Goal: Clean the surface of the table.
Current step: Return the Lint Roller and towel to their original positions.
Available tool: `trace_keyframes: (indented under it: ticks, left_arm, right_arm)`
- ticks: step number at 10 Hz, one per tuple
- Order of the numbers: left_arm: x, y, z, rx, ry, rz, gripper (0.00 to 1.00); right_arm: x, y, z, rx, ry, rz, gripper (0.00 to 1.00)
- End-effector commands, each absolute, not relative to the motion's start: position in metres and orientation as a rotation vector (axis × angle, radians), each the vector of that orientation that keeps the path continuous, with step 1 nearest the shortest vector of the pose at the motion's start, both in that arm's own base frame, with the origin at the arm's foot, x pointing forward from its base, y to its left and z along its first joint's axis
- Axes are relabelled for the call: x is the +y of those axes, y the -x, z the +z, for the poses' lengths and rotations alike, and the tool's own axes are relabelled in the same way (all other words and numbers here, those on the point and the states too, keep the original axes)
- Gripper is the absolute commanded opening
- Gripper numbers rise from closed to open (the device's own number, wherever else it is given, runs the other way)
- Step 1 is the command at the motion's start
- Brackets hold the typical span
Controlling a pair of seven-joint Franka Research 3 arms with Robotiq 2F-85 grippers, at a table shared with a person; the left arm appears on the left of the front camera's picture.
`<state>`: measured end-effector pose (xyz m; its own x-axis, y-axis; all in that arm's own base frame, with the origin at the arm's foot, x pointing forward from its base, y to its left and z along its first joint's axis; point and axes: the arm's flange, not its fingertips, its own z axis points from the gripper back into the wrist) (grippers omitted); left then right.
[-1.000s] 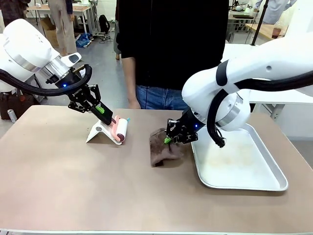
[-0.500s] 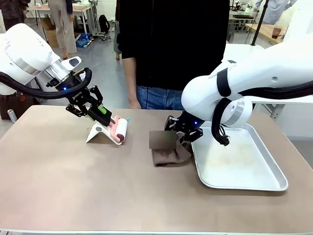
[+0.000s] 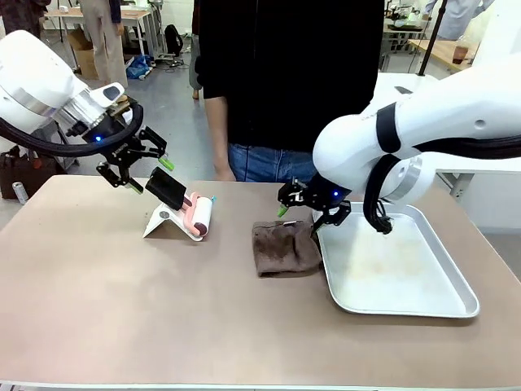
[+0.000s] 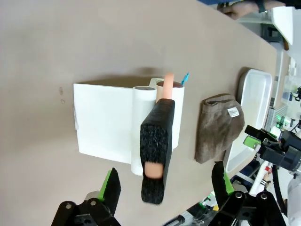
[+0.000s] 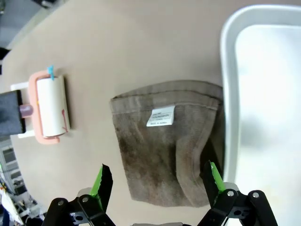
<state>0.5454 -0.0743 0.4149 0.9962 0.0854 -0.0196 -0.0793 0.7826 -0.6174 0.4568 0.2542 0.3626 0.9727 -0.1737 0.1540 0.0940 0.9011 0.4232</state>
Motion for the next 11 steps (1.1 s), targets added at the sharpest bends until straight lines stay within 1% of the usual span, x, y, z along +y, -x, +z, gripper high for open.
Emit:
trace_keyframes:
  ticks: [1, 3, 4, 6, 7, 8, 9, 10, 11]
  left_arm:
    - [-0.053, -0.523, 0.433, -0.017, 0.722, 0.041, 1.00]
    - [-0.019, -0.495, 0.460, -0.057, 0.778, 0.031, 1.00]
    - [0.003, -0.476, 0.472, -0.042, 0.817, 0.037, 1.00]
    - [0.055, -0.440, 0.476, 0.025, 0.908, 0.026, 1.00]
    - [0.075, -0.421, 0.476, 0.005, 0.969, 0.016, 1.00]
    - [0.105, -0.400, 0.474, -0.031, 1.036, 0.058, 1.00]
    - [0.121, -0.392, 0.472, -0.037, 1.081, 0.074, 1.00]
    - [0.143, -0.383, 0.468, -0.049, 1.168, 0.083, 1.00]
    - [0.161, -0.374, 0.461, -0.035, 1.245, 0.050, 1.00]
  right_arm:
    - [0.230, -0.441, 0.380, -0.229, -0.450, -0.163, 1.00]
    - [0.196, -0.432, 0.402, -0.274, -0.557, -0.209, 1.00]
    - [0.176, -0.424, 0.408, -0.266, -0.639, -0.236, 1.00]
    - [0.139, -0.401, 0.415, -0.208, -0.848, -0.249, 1.00]
    - [0.116, -0.386, 0.418, -0.193, -0.997, -0.194, 1.00]
    - [0.088, -0.369, 0.420, -0.180, -1.094, -0.169, 1.00]
    - [0.071, -0.360, 0.422, -0.168, -1.142, -0.168, 1.00]
    - [0.046, -0.347, 0.426, -0.140, -1.207, -0.145, 1.00]
    - [0.027, -0.338, 0.427, -0.111, -1.230, -0.143, 1.00]
